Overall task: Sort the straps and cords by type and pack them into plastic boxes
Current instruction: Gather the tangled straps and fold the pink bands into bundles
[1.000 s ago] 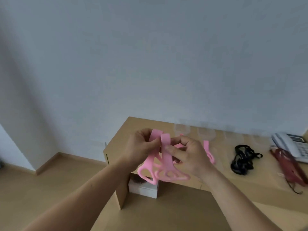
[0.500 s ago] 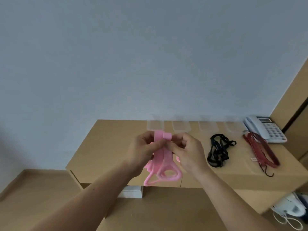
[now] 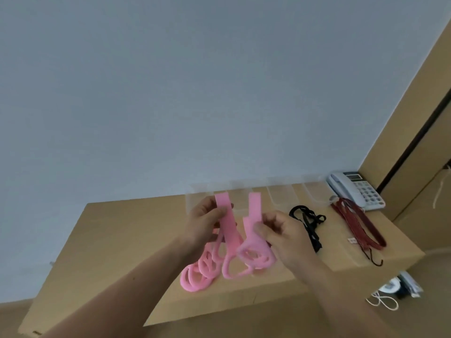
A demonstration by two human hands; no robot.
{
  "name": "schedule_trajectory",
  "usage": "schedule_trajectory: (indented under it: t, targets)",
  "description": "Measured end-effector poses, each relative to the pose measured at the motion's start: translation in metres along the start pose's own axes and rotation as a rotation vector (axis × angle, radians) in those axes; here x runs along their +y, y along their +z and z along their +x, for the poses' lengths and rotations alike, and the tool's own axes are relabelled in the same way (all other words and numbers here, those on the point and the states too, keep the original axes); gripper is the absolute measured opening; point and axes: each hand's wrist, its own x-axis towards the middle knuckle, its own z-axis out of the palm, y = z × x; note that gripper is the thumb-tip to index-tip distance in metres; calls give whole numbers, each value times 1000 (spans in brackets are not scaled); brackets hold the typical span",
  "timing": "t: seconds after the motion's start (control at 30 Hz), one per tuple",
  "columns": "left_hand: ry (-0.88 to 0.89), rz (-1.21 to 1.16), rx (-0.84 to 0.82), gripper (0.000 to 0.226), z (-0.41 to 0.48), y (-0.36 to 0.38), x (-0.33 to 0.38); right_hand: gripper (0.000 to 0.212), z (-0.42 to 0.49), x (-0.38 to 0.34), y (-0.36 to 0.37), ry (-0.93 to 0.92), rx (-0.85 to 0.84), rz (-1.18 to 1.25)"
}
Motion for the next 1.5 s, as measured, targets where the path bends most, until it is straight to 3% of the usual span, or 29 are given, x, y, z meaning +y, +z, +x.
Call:
schedule_trajectory:
  t: [0.17,0.43,0.57,0.73,0.87,0.93,1.13,1.27,1.5]
  targets:
    - [-39,1,-125,23,35,6,-4,10,14,4,8,76,-118,93]
    - [-46,14,-221,24,72,33,-9,11,45,29,5,89,135,-130]
    - [-23,108,-232,27,85,45,-18,17,61,45,-10,123,107,-111]
    - [-40,211,-162,30,100,56,-34,18,87,58,-32,182,-25,-188]
    - [-116,235,-141,38,106,57,-56,19,107,64,-43,288,-89,227]
    - [-147,194,-157,41,106,57,-67,18,116,70,-45,329,-51,321]
    - [-297,135,-120,35,109,56,-104,16,117,109,-34,422,25,70]
    - [-389,175,-25,15,117,60,-131,14,112,140,-32,525,51,88]
    - [-481,239,68,18,149,65,-150,13,128,179,-31,575,132,112]
